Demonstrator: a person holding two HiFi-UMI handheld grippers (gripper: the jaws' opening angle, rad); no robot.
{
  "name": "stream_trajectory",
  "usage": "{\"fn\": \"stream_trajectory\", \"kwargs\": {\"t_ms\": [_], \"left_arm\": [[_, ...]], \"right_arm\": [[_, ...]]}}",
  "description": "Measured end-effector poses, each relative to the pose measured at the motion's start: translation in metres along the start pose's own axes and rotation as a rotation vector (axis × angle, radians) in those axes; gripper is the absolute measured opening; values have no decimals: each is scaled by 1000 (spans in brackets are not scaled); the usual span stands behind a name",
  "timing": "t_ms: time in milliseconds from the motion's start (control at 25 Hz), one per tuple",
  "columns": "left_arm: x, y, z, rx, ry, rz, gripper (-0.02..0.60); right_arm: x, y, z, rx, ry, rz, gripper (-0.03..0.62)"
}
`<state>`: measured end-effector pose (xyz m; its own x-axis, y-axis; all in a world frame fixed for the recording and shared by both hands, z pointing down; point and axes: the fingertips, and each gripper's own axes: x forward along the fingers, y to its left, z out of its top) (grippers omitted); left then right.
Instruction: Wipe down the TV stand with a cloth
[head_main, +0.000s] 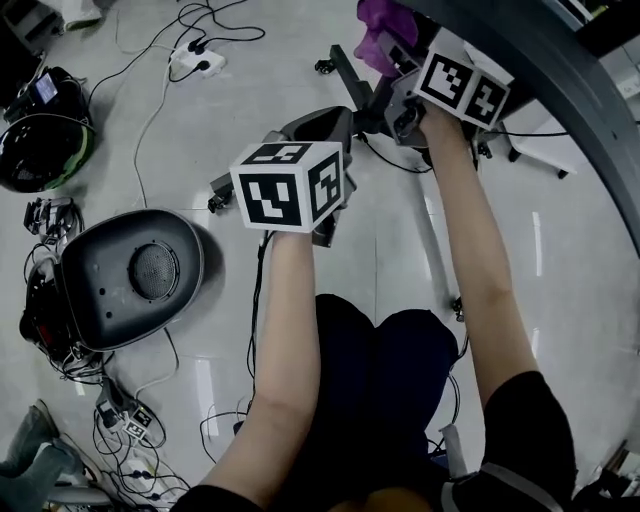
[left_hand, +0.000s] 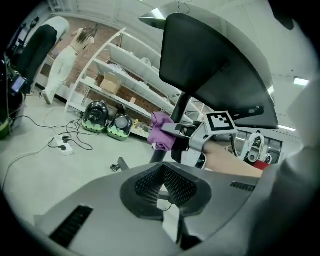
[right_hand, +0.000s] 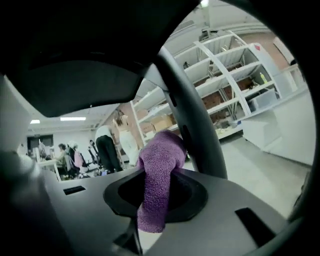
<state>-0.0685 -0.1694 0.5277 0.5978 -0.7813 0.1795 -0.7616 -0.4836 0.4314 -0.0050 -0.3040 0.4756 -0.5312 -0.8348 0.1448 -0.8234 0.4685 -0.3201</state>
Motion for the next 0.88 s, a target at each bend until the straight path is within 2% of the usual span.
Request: {"fn": "stream_trajectory", "kwargs": {"t_ms": [160, 320, 480, 880], "left_arm": [[3, -6, -1, -1, 3, -16, 5], [4, -9, -4, -1, 4, -10, 5], [4, -4, -8, 11, 28, 4, 5], [6, 2, -7, 43, 21, 32, 5]], "right_arm": [[2, -3, 16, 128, -88, 37, 95], [15, -12, 13, 181, -89, 41, 95], [20, -18, 8, 297, -110, 56, 95], [33, -50, -62, 413, -7, 0, 95]]}}
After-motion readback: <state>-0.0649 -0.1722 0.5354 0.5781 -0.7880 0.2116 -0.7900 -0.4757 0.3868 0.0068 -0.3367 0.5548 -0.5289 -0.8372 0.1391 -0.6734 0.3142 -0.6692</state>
